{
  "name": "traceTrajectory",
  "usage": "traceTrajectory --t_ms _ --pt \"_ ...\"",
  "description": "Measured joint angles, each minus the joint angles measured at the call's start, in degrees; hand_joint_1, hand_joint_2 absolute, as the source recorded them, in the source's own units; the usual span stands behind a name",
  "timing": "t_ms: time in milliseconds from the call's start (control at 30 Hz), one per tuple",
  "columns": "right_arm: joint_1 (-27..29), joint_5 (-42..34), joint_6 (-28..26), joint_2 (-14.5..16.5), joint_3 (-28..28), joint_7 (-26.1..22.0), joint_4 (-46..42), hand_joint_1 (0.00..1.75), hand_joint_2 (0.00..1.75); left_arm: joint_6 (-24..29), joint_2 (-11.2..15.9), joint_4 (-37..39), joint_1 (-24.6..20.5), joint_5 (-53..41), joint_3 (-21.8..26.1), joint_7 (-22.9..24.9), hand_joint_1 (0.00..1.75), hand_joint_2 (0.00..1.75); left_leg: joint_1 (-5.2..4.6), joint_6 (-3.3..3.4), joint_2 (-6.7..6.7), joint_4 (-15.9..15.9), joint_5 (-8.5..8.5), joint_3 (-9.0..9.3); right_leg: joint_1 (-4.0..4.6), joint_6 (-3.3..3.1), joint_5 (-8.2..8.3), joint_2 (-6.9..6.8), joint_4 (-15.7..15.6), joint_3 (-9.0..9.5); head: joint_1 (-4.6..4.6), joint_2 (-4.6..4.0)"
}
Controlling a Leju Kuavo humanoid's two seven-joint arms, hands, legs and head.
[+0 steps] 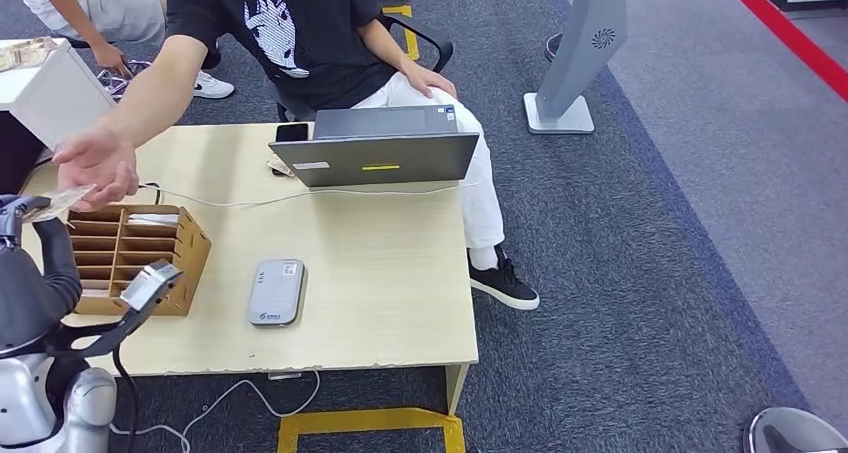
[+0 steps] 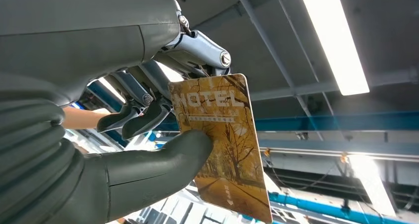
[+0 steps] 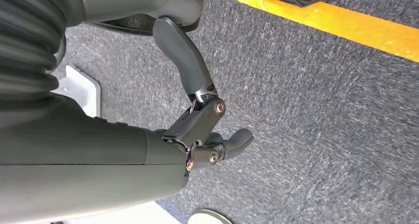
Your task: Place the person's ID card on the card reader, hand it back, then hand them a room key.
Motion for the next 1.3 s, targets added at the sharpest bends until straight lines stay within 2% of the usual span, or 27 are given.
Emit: traceTrajectory --t_ms 200,433,600,800,833,933,967,1300 --pt "-0.48 2.21 0.90 0.02 -0.08 0.42 -0.02 0.00 1.75 -0.06 2.13 10.56 -8.31 -1.01 -0.09 1.51 1.75 1.75 0.00 -0.06 0.03 0.00 0.09 0.01 0.00 -0.07 0.07 0.03 0.10 -0.02 -0.05 0.00" --pt "-0.85 2.97 1.17 0.04 -0.09 1.04 -0.02 0.00 1.75 -0.06 2.34 21.09 -15.19 -2.78 -1.51 3.11 1.75 1.75 -0.01 -0.04 0.01 0.03 0.11 -0.02 -0.01 -0.08 0.07 0.03 0.10 -0.05 -0.07 0.00" --pt "-0.91 3.15 1.18 0.07 -0.08 1.18 -0.02 0.00 1.75 -0.04 2.16 25.26 -17.73 -2.90 -2.37 3.20 1.75 1.75 -0.02 -0.04 0.08 0.03 0.11 -0.02 -0.01 -0.08 0.08 0.08 0.10 -0.08 -0.08 0.00" --pt "-0.91 3.40 1.15 0.07 -0.08 1.23 -0.02 0.00 1.75 -0.03 1.29 26.31 -18.17 -3.81 -3.38 2.60 1.75 1.75 -0.02 -0.04 0.08 0.03 0.11 -0.08 -0.01 -0.08 0.08 0.08 0.10 -0.16 -0.08 0.00" --pt "-0.91 3.53 1.15 0.07 -0.08 1.23 -0.02 0.00 1.75 -0.02 1.11 26.30 -18.25 -4.03 -3.64 2.64 1.60 1.75 -0.02 -0.04 0.08 0.03 0.11 -0.10 -0.01 -0.08 0.08 0.08 0.10 -0.17 -0.08 0.00" --pt "-0.91 4.05 1.17 0.07 -0.09 1.25 -0.02 0.00 1.75 -0.01 0.76 26.28 -18.74 -4.33 -4.41 2.72 0.29 1.75 -0.02 -0.04 0.09 0.03 0.10 -0.18 -0.01 -0.07 0.08 0.10 0.10 -0.23 -0.07 0.00" --pt "-0.92 4.15 1.17 0.07 -0.10 1.29 -0.02 0.00 1.75 0.01 0.68 26.21 -18.93 -4.34 -4.63 2.71 0.00 1.75 -0.02 -0.04 0.09 0.03 0.10 -0.19 -0.02 -0.07 0.08 0.10 0.10 -0.25 -0.07 0.00" --pt "-0.97 4.15 1.14 0.09 -0.21 1.38 -0.02 0.00 1.75 0.07 -0.23 21.66 -17.70 -3.17 -5.22 0.13 0.00 1.75 -0.03 -0.04 0.07 0.03 0.10 -0.21 -0.02 -0.06 0.09 0.08 0.11 -0.25 -0.08 0.00"
